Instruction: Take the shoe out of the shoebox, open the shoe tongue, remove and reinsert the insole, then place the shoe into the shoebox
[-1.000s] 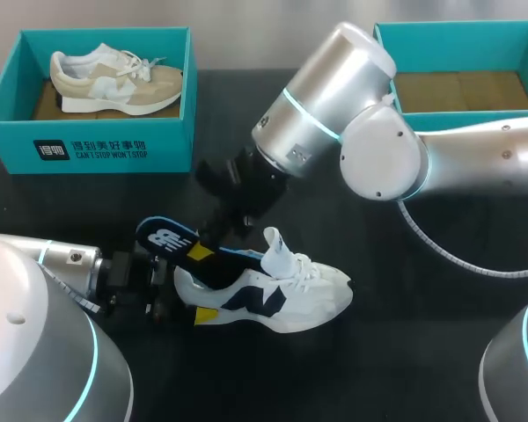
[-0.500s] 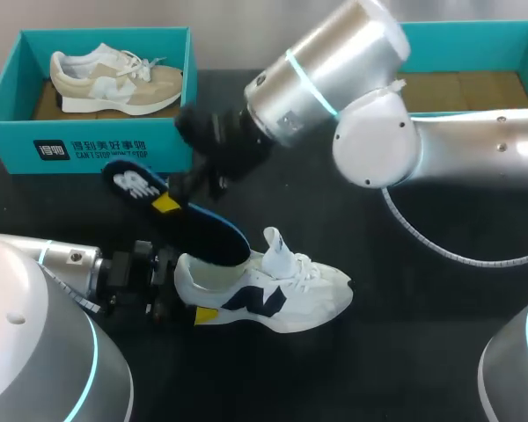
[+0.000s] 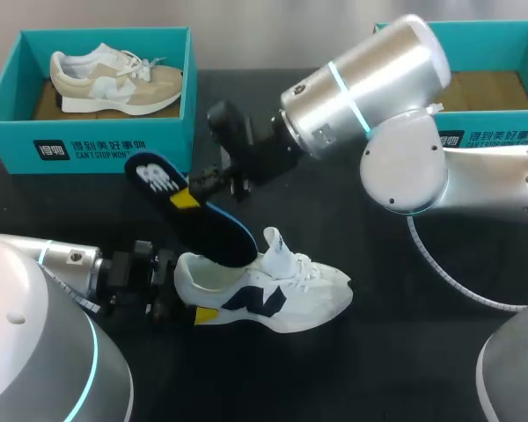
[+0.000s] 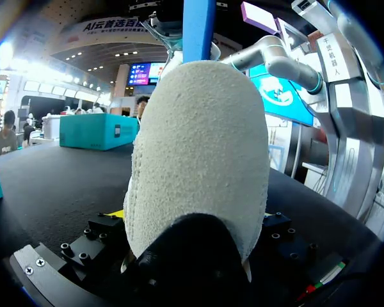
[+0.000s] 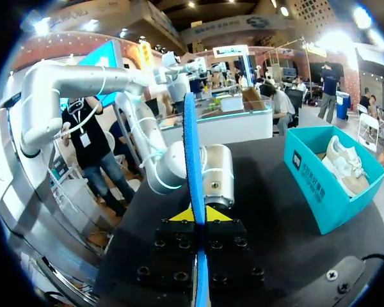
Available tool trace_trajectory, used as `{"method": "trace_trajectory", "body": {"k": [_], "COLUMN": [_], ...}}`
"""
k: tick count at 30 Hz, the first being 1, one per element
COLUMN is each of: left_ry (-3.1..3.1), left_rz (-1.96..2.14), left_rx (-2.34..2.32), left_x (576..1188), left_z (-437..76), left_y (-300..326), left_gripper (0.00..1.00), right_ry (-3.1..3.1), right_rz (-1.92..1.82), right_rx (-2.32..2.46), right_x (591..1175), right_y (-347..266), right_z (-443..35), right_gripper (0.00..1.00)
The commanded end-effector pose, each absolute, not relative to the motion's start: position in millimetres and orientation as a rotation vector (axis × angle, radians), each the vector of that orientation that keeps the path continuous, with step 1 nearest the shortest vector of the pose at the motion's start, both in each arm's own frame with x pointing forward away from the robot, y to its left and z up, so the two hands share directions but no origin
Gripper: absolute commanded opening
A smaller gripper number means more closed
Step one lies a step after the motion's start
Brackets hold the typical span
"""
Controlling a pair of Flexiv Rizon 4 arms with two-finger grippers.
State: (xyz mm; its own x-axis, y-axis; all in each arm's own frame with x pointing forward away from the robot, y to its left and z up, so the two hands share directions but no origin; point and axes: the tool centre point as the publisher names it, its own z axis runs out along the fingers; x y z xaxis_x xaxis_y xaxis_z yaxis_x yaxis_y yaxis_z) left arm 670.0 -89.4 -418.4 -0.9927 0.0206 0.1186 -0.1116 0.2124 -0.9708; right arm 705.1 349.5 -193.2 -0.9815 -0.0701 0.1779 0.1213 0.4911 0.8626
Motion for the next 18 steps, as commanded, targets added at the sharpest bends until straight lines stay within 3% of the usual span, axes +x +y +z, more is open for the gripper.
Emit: {"method": "trace_trajectory", "body": {"k": [1, 9, 18], "left_ry": [-2.364, -2.364, -2.364], "left_rz": [1.906, 1.906, 1.906], "left_rx": [0.091, 0.091, 0.091], "left_x": [671.8, 671.8, 671.8], "left_z": [-423.2, -423.2, -423.2], "left_y": [-90.0, -90.0, -90.0], "left_gripper": [0.0, 0.0, 0.0], "right_ry": [-2.539, -2.519, -2.519], "right_rz": [-1.603, -1.8, -1.8], "right_rx": [-0.036, 0.08, 0.08], "right_x": [702.1, 693.6, 693.6], "right_y": [348.4, 338.9, 338.9], "right_z": [-177.5, -122.0, -122.0], "right_gripper": [0.0, 0.0, 0.0]}}
